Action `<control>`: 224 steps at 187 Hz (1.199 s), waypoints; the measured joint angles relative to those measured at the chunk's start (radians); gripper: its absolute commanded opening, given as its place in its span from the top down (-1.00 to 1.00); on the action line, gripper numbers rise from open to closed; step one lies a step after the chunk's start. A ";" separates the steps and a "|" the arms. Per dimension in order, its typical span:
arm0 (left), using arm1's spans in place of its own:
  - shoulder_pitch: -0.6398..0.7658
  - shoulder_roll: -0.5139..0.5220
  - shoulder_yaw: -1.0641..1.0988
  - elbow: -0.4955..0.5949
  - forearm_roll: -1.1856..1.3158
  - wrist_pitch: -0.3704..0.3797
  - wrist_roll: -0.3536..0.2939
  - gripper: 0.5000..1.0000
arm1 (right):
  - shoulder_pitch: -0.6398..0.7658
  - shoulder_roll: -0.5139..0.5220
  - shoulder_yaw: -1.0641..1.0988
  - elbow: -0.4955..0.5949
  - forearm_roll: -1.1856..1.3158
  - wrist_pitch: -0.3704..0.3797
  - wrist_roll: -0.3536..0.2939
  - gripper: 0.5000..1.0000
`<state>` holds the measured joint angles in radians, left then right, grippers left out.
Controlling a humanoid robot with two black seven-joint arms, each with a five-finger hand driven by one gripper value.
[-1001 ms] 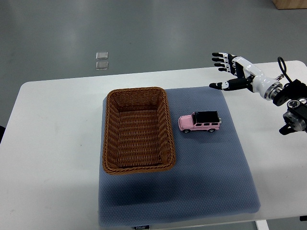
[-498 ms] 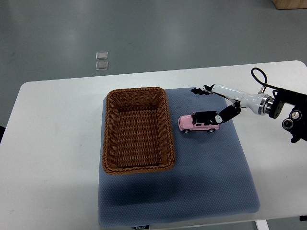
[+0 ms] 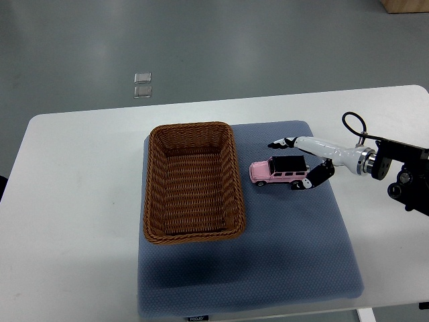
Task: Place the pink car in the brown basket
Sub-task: 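Close the right hand fingers around the pink SUV's roof, then lift the pink SUV and carry it over the wicker basket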
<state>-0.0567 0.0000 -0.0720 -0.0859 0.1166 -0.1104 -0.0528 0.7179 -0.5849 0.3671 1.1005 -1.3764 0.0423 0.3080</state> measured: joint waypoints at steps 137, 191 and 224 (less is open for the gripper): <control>0.000 0.000 -0.001 0.001 0.000 0.000 0.000 -1.00 | 0.007 0.011 -0.027 -0.022 -0.018 -0.055 -0.049 1.00; 0.000 0.000 0.000 0.001 0.000 0.000 0.000 -1.00 | 0.044 -0.019 -0.017 -0.019 -0.002 -0.115 -0.041 1.00; 0.000 0.000 -0.001 0.001 0.000 0.000 -0.001 -1.00 | 0.100 -0.043 -0.009 -0.008 0.008 -0.123 -0.034 1.00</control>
<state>-0.0568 0.0000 -0.0730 -0.0845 0.1166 -0.1104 -0.0533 0.8181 -0.6279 0.3583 1.0922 -1.3679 -0.0810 0.2742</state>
